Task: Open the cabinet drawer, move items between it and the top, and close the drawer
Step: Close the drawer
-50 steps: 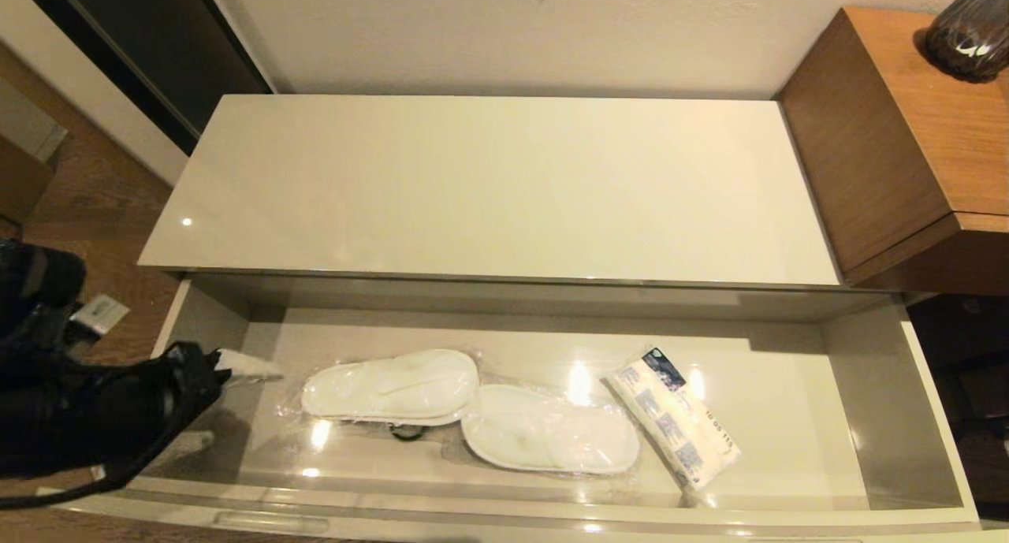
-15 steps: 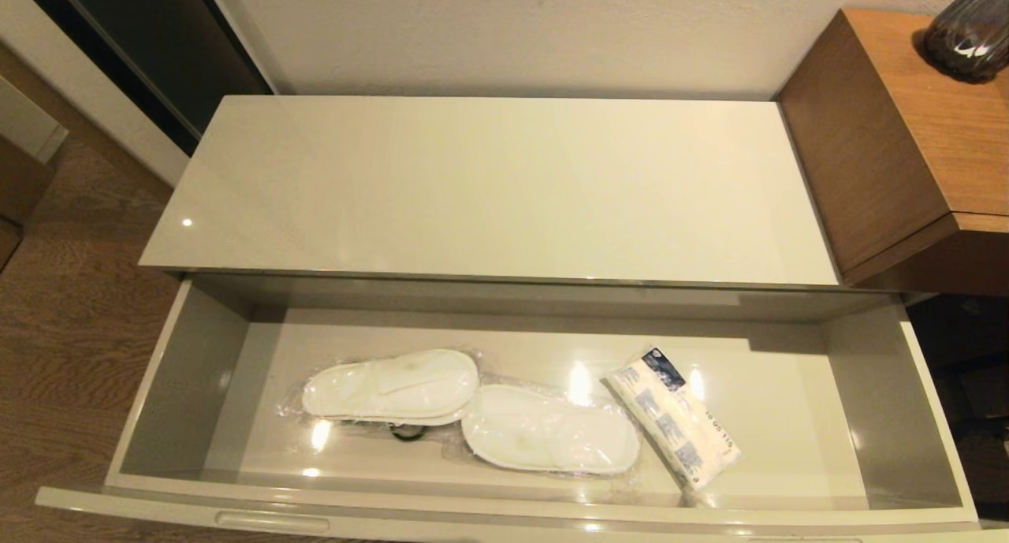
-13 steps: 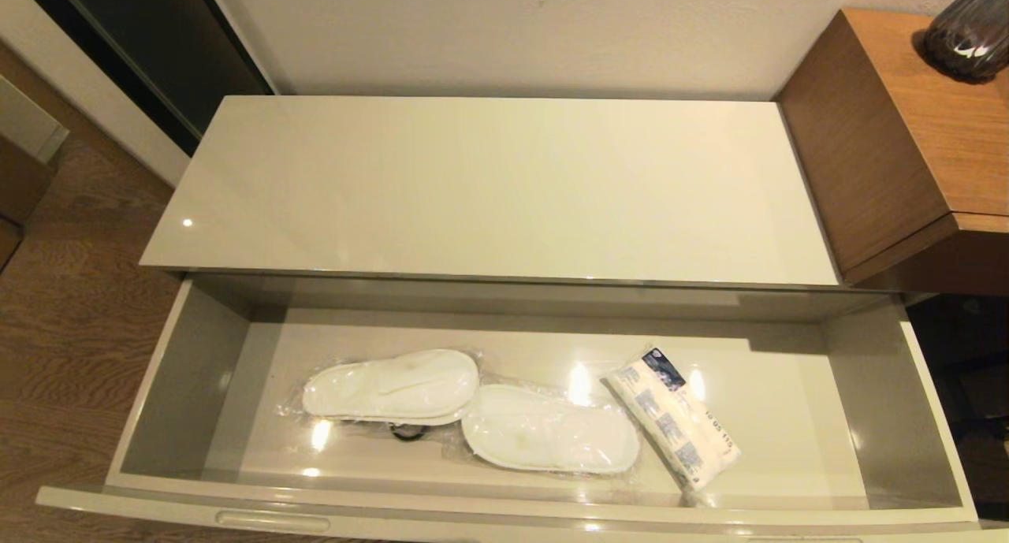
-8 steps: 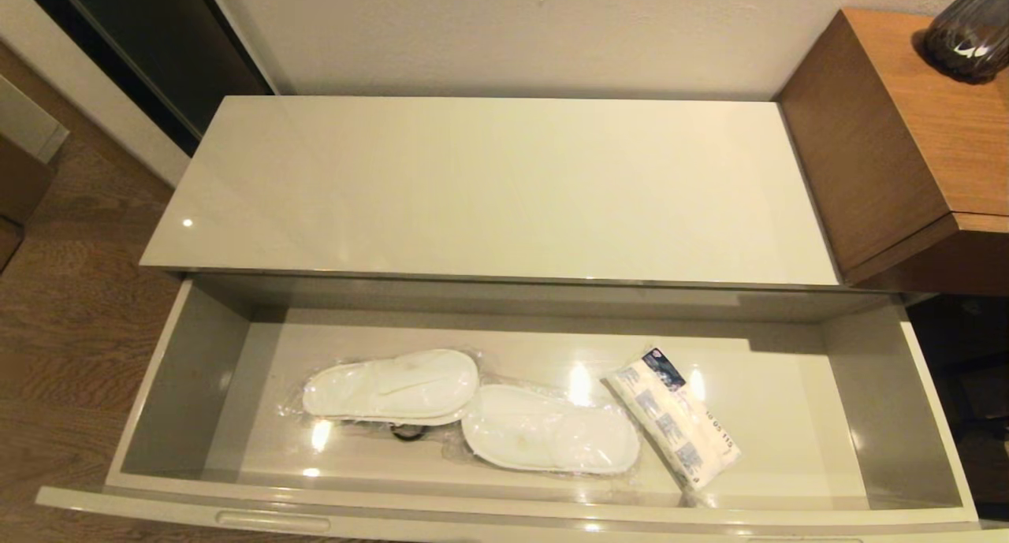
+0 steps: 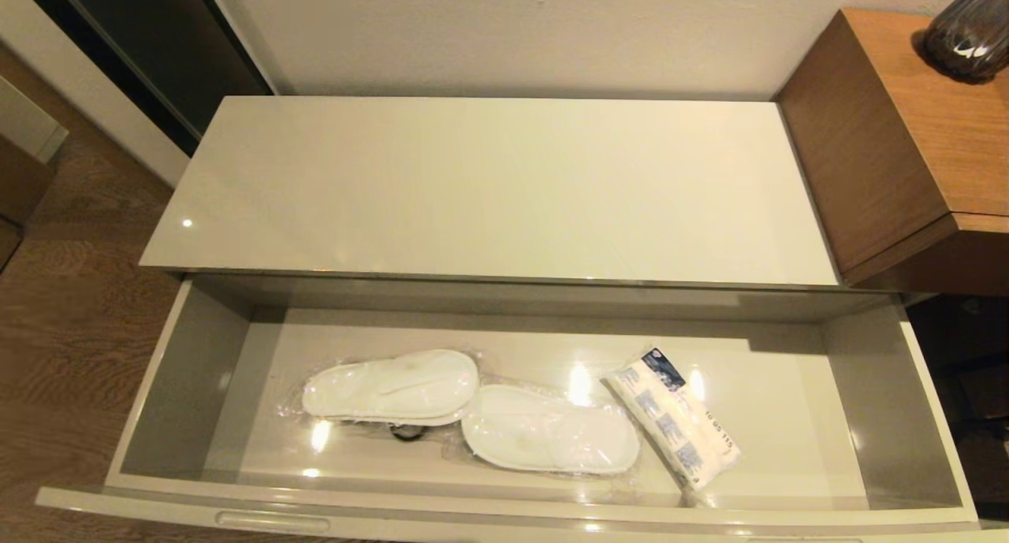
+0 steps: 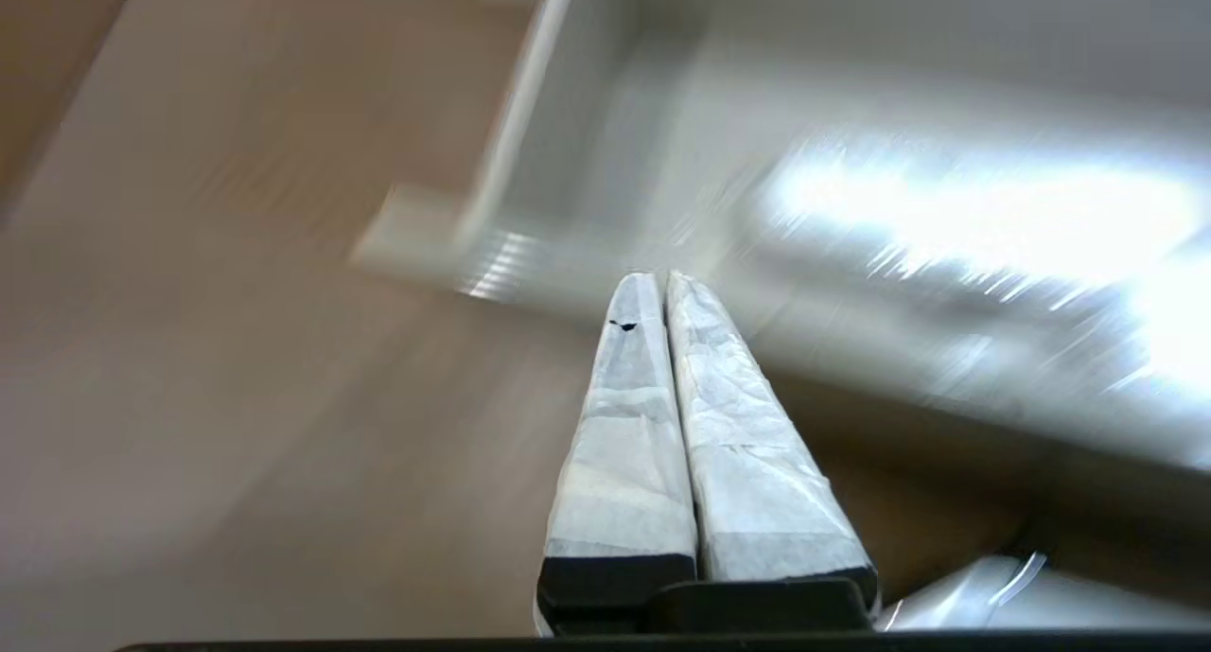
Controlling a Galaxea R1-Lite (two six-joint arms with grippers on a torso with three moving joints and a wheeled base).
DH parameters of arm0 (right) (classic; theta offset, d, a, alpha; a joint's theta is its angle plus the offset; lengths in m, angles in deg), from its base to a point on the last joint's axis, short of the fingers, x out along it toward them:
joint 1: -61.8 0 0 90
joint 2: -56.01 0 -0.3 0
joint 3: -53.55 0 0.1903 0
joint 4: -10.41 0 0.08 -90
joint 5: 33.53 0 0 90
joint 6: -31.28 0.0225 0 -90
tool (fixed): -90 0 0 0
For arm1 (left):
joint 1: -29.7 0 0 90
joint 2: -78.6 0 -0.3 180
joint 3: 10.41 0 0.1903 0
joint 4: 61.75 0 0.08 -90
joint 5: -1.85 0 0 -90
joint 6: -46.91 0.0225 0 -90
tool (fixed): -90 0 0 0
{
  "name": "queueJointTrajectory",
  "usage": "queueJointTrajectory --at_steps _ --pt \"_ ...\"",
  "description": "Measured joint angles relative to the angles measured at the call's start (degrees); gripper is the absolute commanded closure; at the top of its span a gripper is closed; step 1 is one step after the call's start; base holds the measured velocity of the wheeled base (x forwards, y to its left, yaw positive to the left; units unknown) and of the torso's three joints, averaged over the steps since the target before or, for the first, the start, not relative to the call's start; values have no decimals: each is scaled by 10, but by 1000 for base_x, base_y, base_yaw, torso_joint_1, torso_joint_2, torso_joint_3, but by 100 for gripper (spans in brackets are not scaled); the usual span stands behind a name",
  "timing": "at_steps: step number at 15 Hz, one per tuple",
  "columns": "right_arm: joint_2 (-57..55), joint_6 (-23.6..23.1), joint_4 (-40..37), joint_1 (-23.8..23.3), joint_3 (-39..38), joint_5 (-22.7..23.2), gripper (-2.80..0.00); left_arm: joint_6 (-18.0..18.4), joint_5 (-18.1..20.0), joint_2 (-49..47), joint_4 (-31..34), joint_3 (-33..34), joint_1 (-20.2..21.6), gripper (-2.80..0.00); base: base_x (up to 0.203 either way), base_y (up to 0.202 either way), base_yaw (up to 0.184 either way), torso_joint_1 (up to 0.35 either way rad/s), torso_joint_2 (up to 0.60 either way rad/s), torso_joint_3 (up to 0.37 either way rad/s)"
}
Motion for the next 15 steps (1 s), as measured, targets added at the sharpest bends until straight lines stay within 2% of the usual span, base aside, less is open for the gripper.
queueJointTrajectory --at_steps 1,3,7,15 --pt "0 0 0 0 0 0 0 -24 20 0 -56 12 0 0 0 0 0 0 0 0" --pt "0 0 0 0 0 0 0 -35 26 0 -83 22 0 0 0 0 0 0 0 0" --pt "0 0 -1 0 0 0 0 -38 21 0 -42 20 -28 0 0 0 0 0 0 0" --pt "0 0 0 0 0 0 0 -96 16 0 -39 17 -35 0 0 0 0 0 0 0"
